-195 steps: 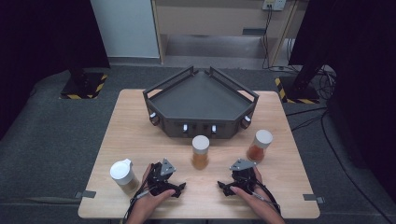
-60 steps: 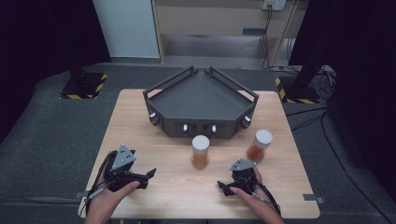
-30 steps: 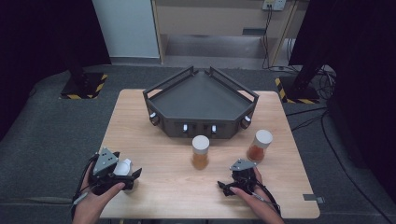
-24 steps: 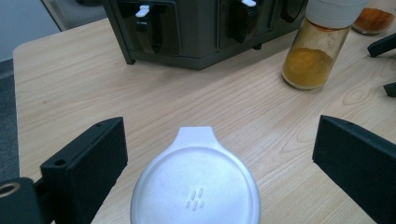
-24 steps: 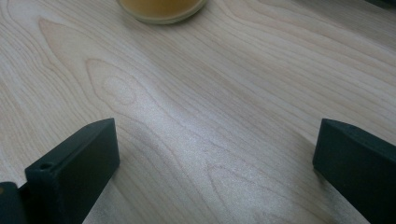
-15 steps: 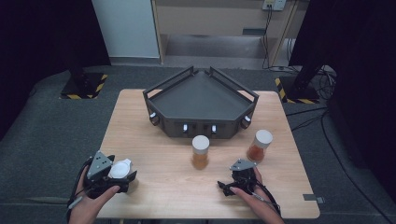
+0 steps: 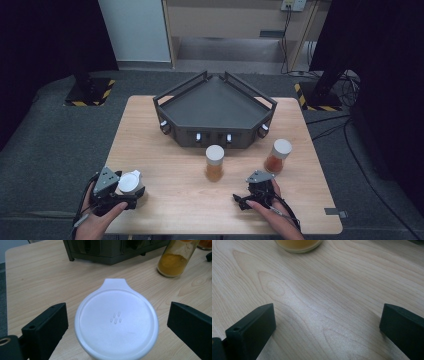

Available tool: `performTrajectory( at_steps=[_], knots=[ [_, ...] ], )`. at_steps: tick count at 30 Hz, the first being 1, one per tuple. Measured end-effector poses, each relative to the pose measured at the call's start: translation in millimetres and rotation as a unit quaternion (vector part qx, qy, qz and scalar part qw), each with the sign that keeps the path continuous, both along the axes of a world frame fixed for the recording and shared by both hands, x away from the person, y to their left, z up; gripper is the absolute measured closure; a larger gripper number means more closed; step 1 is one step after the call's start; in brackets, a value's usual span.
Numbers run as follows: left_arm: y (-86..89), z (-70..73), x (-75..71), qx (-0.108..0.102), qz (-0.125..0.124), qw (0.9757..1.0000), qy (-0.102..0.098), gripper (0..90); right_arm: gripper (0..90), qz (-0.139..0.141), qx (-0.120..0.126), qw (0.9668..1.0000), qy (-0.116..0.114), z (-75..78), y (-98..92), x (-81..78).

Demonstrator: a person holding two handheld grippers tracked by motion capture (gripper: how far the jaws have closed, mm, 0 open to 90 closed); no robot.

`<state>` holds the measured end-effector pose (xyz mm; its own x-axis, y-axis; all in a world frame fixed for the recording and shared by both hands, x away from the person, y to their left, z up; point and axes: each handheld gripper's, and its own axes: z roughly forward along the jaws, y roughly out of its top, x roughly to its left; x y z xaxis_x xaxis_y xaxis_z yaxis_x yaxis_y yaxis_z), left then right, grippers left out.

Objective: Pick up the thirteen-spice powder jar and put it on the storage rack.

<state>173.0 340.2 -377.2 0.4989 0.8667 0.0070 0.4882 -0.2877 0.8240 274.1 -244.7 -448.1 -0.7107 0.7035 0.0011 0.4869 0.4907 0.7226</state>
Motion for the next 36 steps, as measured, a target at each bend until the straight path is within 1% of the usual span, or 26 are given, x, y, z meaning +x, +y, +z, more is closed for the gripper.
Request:
performTrajectory(
  at_steps=[1, 6, 12, 17, 20, 26, 28, 29, 30, 32, 33, 36],
  knots=[
    [0.5, -3.3, 0.0, -0.001, 0.000, 1.0000, 0.002, 2.0, 0.5, 0.000, 0.000, 1.0000, 0.000, 0.0, 0.0, 0.0],
    [1.4, -10.2, -0.6, 0.000, 0.002, 1.0000, 0.005, 1.9, 0.5, 0.000, 0.000, 1.0000, 0.000, 0.0, 0.0, 0.0],
    [3.1, -16.8, -1.4, -0.003, 0.006, 1.0000, 0.007, 1.8, 0.5, 0.000, 0.000, 1.0000, 0.000, 0.0, 0.0, 0.0],
    [3.4, -22.7, -1.3, 0.000, 0.007, 0.9999, 0.012, 1.6, 0.5, 0.000, 0.000, 1.0000, 0.000, 0.0, 0.0, -0.1],
    [3.7, -26.6, -1.6, -0.005, 0.011, 0.9999, 0.011, 1.6, 0.5, 0.000, 0.000, 1.0000, 0.000, 0.0, 0.1, -0.1],
    [1.9, -33.0, -1.3, -0.001, 0.011, 0.9999, 0.011, 2.5, 0.5, 0.000, 0.000, 1.0000, 0.000, 0.0, 0.1, -0.1],
    [0.7, -37.4, -2.8, -0.002, 0.016, 0.9999, 0.006, 5.4, 0.5, 0.000, 0.000, 1.0000, 0.000, 0.0, 0.0, -0.1],
    [0.7, -37.4, -2.8, -0.002, 0.016, 0.9999, 0.006, 6.8, 0.5, 0.000, 0.000, 1.0000, 0.000, 0.0, 0.0, -0.1],
    [1.0, -38.8, -3.2, -0.005, 0.018, 0.9998, 0.004, 6.8, 0.5, 0.000, 0.000, 1.0000, 0.000, 0.0, 0.1, -0.1],
    [1.2, -41.0, -3.3, -0.008, 0.019, 0.9998, 0.002, 9.9, 0.5, 0.000, 0.000, 1.0000, 0.000, 0.0, 0.0, -0.1],
    [2.0, -42.7, -3.1, -0.009, 0.016, 0.9998, -0.001, 14.2, 0.5, 0.000, 0.000, 1.0000, 0.000, 0.0, 0.1, -0.1],
    [1.4, -43.7, -2.9, -0.008, 0.014, 0.9999, -0.003, 21.1, 0.5, 0.000, 0.000, 1.0000, 0.000, 0.0, 0.1, -0.1]
  ],
)
